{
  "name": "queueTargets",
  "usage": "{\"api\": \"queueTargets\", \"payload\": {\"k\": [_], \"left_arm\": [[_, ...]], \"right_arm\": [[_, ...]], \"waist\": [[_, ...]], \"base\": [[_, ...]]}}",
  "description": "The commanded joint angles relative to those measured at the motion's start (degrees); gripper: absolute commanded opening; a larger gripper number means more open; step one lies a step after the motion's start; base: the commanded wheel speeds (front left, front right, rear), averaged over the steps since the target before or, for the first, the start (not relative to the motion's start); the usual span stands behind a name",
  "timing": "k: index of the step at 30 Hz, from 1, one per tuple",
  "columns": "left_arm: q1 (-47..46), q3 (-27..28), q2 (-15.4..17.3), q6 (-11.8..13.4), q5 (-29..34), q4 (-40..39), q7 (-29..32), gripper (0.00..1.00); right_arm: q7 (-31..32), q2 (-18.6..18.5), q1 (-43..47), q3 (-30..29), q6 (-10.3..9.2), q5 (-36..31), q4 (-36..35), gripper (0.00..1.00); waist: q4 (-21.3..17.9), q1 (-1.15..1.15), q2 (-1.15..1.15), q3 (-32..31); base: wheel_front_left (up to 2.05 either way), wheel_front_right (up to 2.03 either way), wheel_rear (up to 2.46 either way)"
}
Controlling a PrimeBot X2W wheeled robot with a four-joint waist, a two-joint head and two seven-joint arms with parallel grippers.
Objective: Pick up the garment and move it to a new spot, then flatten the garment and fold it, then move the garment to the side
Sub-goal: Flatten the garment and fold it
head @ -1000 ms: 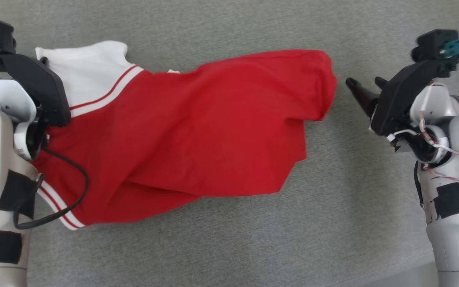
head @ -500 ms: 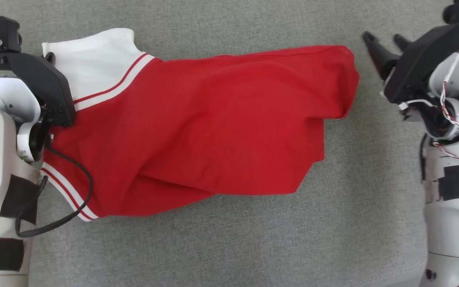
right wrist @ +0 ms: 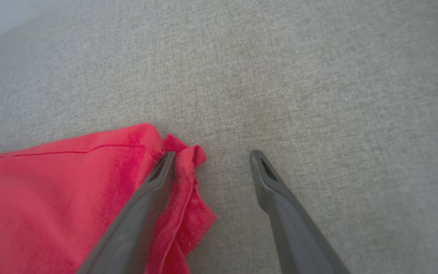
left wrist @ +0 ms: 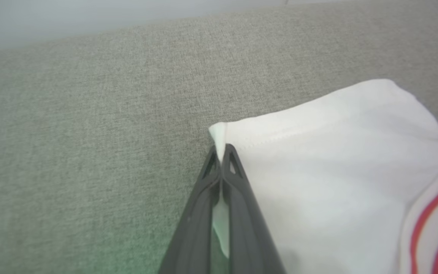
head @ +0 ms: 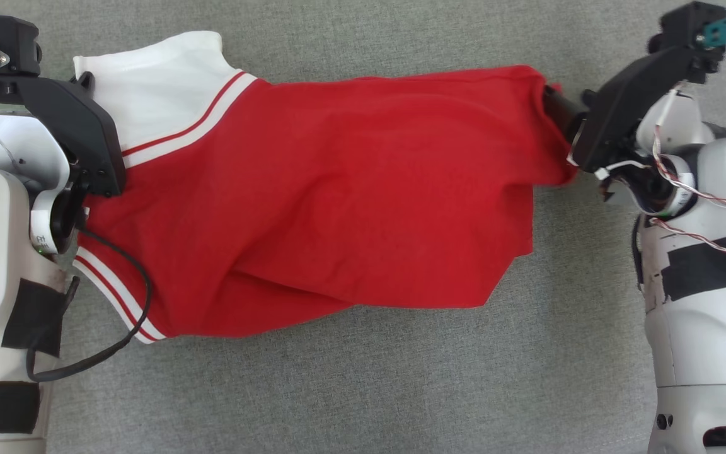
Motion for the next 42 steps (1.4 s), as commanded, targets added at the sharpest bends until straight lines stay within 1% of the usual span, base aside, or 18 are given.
{"api": "queueTargets", "payload": {"k": [1, 4, 7, 14, 19, 23, 29, 33, 35, 39, 42], "left_arm": [[1.19, -0.11, 0.38, 0.26, -0.11, -0.09, 0.40, 0.00], [1.35, -0.22, 0.73, 0.47, -0.13, -0.58, 0.51, 0.00], [1.81, -0.28, 0.84, 0.60, -0.36, -0.95, 0.59, 0.00], [2.14, -0.57, 0.95, 0.77, -0.84, -1.57, 0.74, 0.00], [2.38, -0.64, 1.25, 0.99, -1.11, -1.97, 0.76, 0.00], [2.75, -0.72, 1.31, 1.06, -1.34, -2.23, 0.62, 0.00], [3.02, -1.08, 1.07, 1.23, -1.81, -2.61, 0.66, 0.00], [3.40, -1.17, 1.46, 1.40, -1.99, -2.70, 0.62, 0.00], [3.52, -1.21, 1.57, 1.55, -2.12, -2.76, 0.64, 0.00], [3.78, -1.32, 1.96, 1.67, -2.41, -2.77, 0.71, 0.00], [3.66, -1.47, 2.07, 1.81, -2.49, -2.93, 0.89, 0.00]], "right_arm": [[-0.63, 0.08, -0.65, 1.37, 0.04, 1.57, 0.68, 1.00], [-0.70, 0.12, -0.47, 3.15, 0.03, 3.73, 1.39, 1.00], [-0.63, 0.12, -0.12, 4.18, 0.04, 4.06, 1.86, 1.00], [-2.87, 0.12, 0.20, 7.91, 0.03, 1.67, -0.54, 1.00], [-3.00, 0.12, 1.01, 10.00, 0.04, 1.38, -2.66, 1.00], [-2.09, 0.11, 1.33, 10.19, 0.04, 0.74, -3.92, 1.00], [-1.29, 0.11, 0.57, 10.28, 0.04, -2.15, -6.30, 1.00], [0.73, 0.11, 2.05, 10.55, 0.03, -2.69, -8.03, 1.00], [1.61, 0.11, 2.84, 10.19, 0.03, -1.58, -8.99, 1.00], [4.21, 0.11, 5.45, 9.08, 0.03, 5.42, -10.74, 1.00], [4.78, 0.12, 6.45, 7.75, 0.04, 6.63, -11.09, 1.00]], "waist": [[0.11, 0.00, 0.00, 0.15], [0.02, 0.00, 0.00, 0.09], [-0.22, 0.00, 0.00, -0.09], [-0.54, 0.00, 0.00, -0.37], [-0.72, 0.00, 0.00, -0.65], [-0.77, 0.00, 0.00, -1.09], [-0.39, 0.00, 0.00, -1.39], [-0.37, 0.00, 0.00, -1.74], [-0.41, 0.00, 0.00, -1.90], [-0.79, 0.00, 0.00, -2.34], [-1.06, 0.00, 0.00, -2.46]], "base": [[0.00, 0.00, 0.00], [0.00, 0.00, 0.00], [0.00, 0.00, 0.00], [0.00, 0.00, 0.00], [0.00, 0.00, 0.00], [0.00, 0.00, 0.00], [0.00, 0.00, 0.00], [0.00, 0.00, 0.00], [0.00, 0.00, 0.00], [0.00, 0.00, 0.00], [0.00, 0.00, 0.00]]}}
